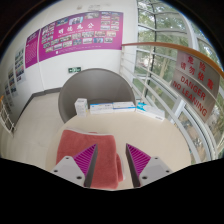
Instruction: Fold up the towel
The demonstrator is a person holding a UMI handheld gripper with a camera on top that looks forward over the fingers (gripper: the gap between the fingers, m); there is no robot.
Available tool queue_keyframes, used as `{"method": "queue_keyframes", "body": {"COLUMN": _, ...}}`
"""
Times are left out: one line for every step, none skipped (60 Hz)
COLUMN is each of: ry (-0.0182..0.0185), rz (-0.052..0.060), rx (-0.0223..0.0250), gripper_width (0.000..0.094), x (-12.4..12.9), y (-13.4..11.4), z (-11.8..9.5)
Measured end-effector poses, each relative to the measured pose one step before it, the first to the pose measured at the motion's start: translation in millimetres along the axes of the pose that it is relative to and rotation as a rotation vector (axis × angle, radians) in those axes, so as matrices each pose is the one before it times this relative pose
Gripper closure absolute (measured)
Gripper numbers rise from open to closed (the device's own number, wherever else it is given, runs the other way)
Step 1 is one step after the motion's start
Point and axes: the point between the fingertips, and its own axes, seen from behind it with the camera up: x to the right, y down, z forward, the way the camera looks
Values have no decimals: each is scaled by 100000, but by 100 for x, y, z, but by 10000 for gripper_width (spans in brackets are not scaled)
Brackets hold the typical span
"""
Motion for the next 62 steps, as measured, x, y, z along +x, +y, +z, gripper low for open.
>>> {"method": "queue_keyframes", "body": {"ry": 293, "rz": -1044, "rx": 32, "gripper_width": 314, "x": 1948, "y": 684, "z": 722}}
{"method": "queue_keyframes", "body": {"ry": 728, "rz": -344, "rx": -137, "gripper_width": 237, "x": 52, "y": 238, "z": -414}}
{"method": "queue_keyframes", "body": {"ry": 223, "rz": -374, "rx": 35, "gripper_width": 154, "x": 522, "y": 106, "z": -145}}
{"method": "queue_keyframes", "body": {"ry": -185, "rz": -301, "rx": 118, "gripper_width": 74, "x": 421, "y": 45, "z": -158}}
{"method": "queue_keyframes", "body": {"ry": 309, "rz": -307, "rx": 173, "gripper_width": 69, "x": 523, "y": 37, "z": -214}}
{"method": "queue_keyframes", "body": {"ry": -700, "rz": -233, "rx": 213, "gripper_width": 87, "x": 253, "y": -14, "z": -273}}
{"method": "queue_keyframes", "body": {"ry": -559, "rz": -413, "rx": -19, "gripper_width": 93, "x": 546, "y": -188, "z": -141}}
{"method": "queue_keyframes", "body": {"ry": -538, "rz": -533, "rx": 138, "gripper_width": 85, "x": 246, "y": 229, "z": -279}}
{"method": "queue_keyframes", "body": {"ry": -650, "rz": -498, "rx": 180, "gripper_width": 80, "x": 91, "y": 29, "z": -332}}
{"method": "queue_keyframes", "body": {"ry": -808, "rz": -664, "rx": 194, "gripper_width": 80, "x": 9, "y": 14, "z": -316}}
{"method": "queue_keyframes", "body": {"ry": -998, "rz": -690, "rx": 177, "gripper_width": 79, "x": -94, "y": 10, "z": -350}}
{"method": "queue_keyframes", "body": {"ry": -990, "rz": -667, "rx": 100, "gripper_width": 80, "x": -125, "y": 7, "z": -373}}
{"method": "queue_keyframes", "body": {"ry": -895, "rz": -508, "rx": -151, "gripper_width": 80, "x": -188, "y": -323, "z": -482}}
{"method": "queue_keyframes", "body": {"ry": -798, "rz": -546, "rx": 45, "gripper_width": 82, "x": -133, "y": 40, "z": -425}}
{"method": "queue_keyframes", "body": {"ry": -863, "rz": -570, "rx": 21, "gripper_width": 83, "x": -166, "y": 13, "z": -357}}
{"method": "queue_keyframes", "body": {"ry": -725, "rz": -591, "rx": -74, "gripper_width": 80, "x": -208, "y": 21, "z": -397}}
{"method": "queue_keyframes", "body": {"ry": -573, "rz": -601, "rx": -214, "gripper_width": 80, "x": -191, "y": 40, "z": -421}}
{"method": "queue_keyframes", "body": {"ry": -393, "rz": -525, "rx": -213, "gripper_width": 80, "x": -189, "y": 19, "z": -479}}
{"method": "queue_keyframes", "body": {"ry": -325, "rz": -333, "rx": -13, "gripper_width": 80, "x": -451, "y": -142, "z": -631}}
{"method": "queue_keyframes", "body": {"ry": -313, "rz": -364, "rx": 139, "gripper_width": 79, "x": -171, "y": -89, "z": -542}}
{"method": "queue_keyframes", "body": {"ry": -308, "rz": -349, "rx": 243, "gripper_width": 79, "x": -199, "y": -109, "z": -486}}
{"method": "queue_keyframes", "body": {"ry": -179, "rz": -403, "rx": 198, "gripper_width": 80, "x": -199, "y": -78, "z": -498}}
{"method": "queue_keyframes", "body": {"ry": 45, "rz": -427, "rx": 164, "gripper_width": 81, "x": -155, "y": -73, "z": -555}}
{"method": "queue_keyframes", "body": {"ry": 109, "rz": -457, "rx": 193, "gripper_width": 79, "x": -195, "y": -87, "z": -577}}
{"method": "queue_keyframes", "body": {"ry": 99, "rz": -492, "rx": 232, "gripper_width": 74, "x": -194, "y": -87, "z": -591}}
{"method": "queue_keyframes", "body": {"ry": 11, "rz": -502, "rx": 220, "gripper_width": 78, "x": -276, "y": -116, "z": -672}}
{"method": "queue_keyframes", "body": {"ry": 198, "rz": -356, "rx": 271, "gripper_width": 77, "x": -337, "y": -118, "z": -640}}
{"method": "queue_keyframes", "body": {"ry": 215, "rz": -452, "rx": 387, "gripper_width": 78, "x": -213, "y": -161, "z": -605}}
{"method": "queue_keyframes", "body": {"ry": 225, "rz": -444, "rx": 514, "gripper_width": 76, "x": -211, "y": -155, "z": -658}}
{"method": "queue_keyframes", "body": {"ry": 230, "rz": -350, "rx": 638, "gripper_width": 77, "x": -193, "y": -154, "z": -683}}
{"method": "queue_keyframes", "body": {"ry": 257, "rz": -215, "rx": 739, "gripper_width": 77, "x": -226, "y": -180, "z": -719}}
{"method": "queue_keyframes", "body": {"ry": 343, "rz": -125, "rx": 746, "gripper_width": 76, "x": -258, "y": -149, "z": -724}}
{"method": "queue_keyframes", "body": {"ry": 428, "rz": -165, "rx": 653, "gripper_width": 77, "x": -231, "y": -113, "z": -748}}
{"method": "queue_keyframes", "body": {"ry": 412, "rz": -297, "rx": 643, "gripper_width": 78, "x": -80, "y": -58, "z": -621}}
{"method": "queue_keyframes", "body": {"ry": 339, "rz": -29, "rx": 423, "gripper_width": 78, "x": -300, "y": -157, "z": -805}}
{"method": "queue_keyframes", "body": {"ry": 445, "rz": -37, "rx": 645, "gripper_width": 80, "x": -268, "y": -48, "z": -746}}
{"method": "queue_keyframes", "body": {"ry": 432, "rz": 49, "rx": 670, "gripper_width": 80, "x": -236, "y": -51, "z": -790}}
{"method": "queue_keyframes", "body": {"ry": 409, "rz": 115, "rx": 621, "gripper_width": 81, "x": -227, "y": -14, "z": -785}}
{"method": "queue_keyframes", "body": {"ry": 379, "rz": 133, "rx": 562, "gripper_width": 80, "x": -266, "y": 5, "z": -804}}
{"method": "queue_keyframes", "body": {"ry": 326, "rz": 171, "rx": 607, "gripper_width": 80, "x": -110, "y": -25, "z": -652}}
{"method": "queue_keyframes", "body": {"ry": 507, "rz": 251, "rx": 609, "gripper_width": 79, "x": -204, "y": -14, "z": -643}}
{"method": "queue_keyframes", "body": {"ry": 461, "rz": 365, "rx": 346, "gripper_width": 80, "x": -238, "y": 9, "z": -1026}}
{"method": "queue_keyframes", "body": {"ry": 537, "rz": 270, "rx": 471, "gripper_width": 81, "x": -186, "y": 87, "z": -772}}
{"method": "queue_keyframes", "body": {"ry": 475, "rz": 197, "rx": 421, "gripper_width": 81, "x": -155, "y": 127, "z": -753}}
{"method": "queue_keyframes", "body": {"ry": 410, "rz": 248, "rx": 373, "gripper_width": 82, "x": -191, "y": 134, "z": -755}}
{"method": "queue_keyframes", "body": {"ry": 372, "rz": 259, "rx": 254, "gripper_width": 82, "x": -197, "y": 160, "z": -759}}
{"method": "queue_keyframes", "body": {"ry": 342, "rz": 257, "rx": 113, "gripper_width": 81, "x": -229, "y": 206, "z": -795}}
{"method": "queue_keyframes", "body": {"ry": 533, "rz": 53, "rx": 256, "gripper_width": 83, "x": -368, "y": 372, "z": -781}}
{"method": "queue_keyframes", "body": {"ry": 169, "rz": 79, "rx": -179, "gripper_width": 80, "x": -85, "y": -52, "z": -831}}
{"method": "queue_keyframes", "body": {"ry": 181, "rz": 205, "rx": -2, "gripper_width": 81, "x": -196, "y": 157, "z": -658}}
{"method": "queue_keyframes", "body": {"ry": 108, "rz": 398, "rx": 13, "gripper_width": 81, "x": -190, "y": 164, "z": -636}}
{"method": "queue_keyframes", "body": {"ry": 206, "rz": 368, "rx": 14, "gripper_width": 82, "x": -167, "y": 192, "z": -632}}
{"method": "queue_keyframes", "body": {"ry": 378, "rz": 170, "rx": -14, "gripper_width": 83, "x": -100, "y": 177, "z": -588}}
{"method": "queue_keyframes", "body": {"ry": 403, "rz": 56, "rx": -202, "gripper_width": 82, "x": -112, "y": 195, "z": -588}}
{"method": "queue_keyframes", "body": {"ry": 104, "rz": 245, "rx": -432, "gripper_width": 80, "x": -150, "y": 224, "z": -598}}
{"method": "queue_keyframes", "body": {"ry": 101, "rz": 411, "rx": -20, "gripper_width": 81, "x": -587, "y": 792, "z": -595}}
{"method": "queue_keyframes", "body": {"ry": -236, "rz": 410, "rx": -280, "gripper_width": 81, "x": 116, "y": -77, "z": -640}}
{"method": "queue_keyframes", "body": {"ry": -62, "rz": 356, "rx": 131, "gripper_width": 81, "x": -123, "y": -15, "z": -495}}
{"method": "queue_keyframes", "body": {"ry": 20, "rz": 270, "rx": 318, "gripper_width": 79, "x": -104, "y": -20, "z": -459}}
{"method": "queue_keyframes", "body": {"ry": 87, "rz": 97, "rx": 295, "gripper_width": 80, "x": -78, "y": -34, "z": -394}}
{"method": "queue_keyframes", "body": {"ry": 168, "rz": -137, "rx": 223, "gripper_width": 82, "x": -49, "y": -3, "z": -347}}
{"method": "queue_keyframes", "body": {"ry": 177, "rz": -180, "rx": 101, "gripper_width": 81, "x": -51, "y": 42, "z": -360}}
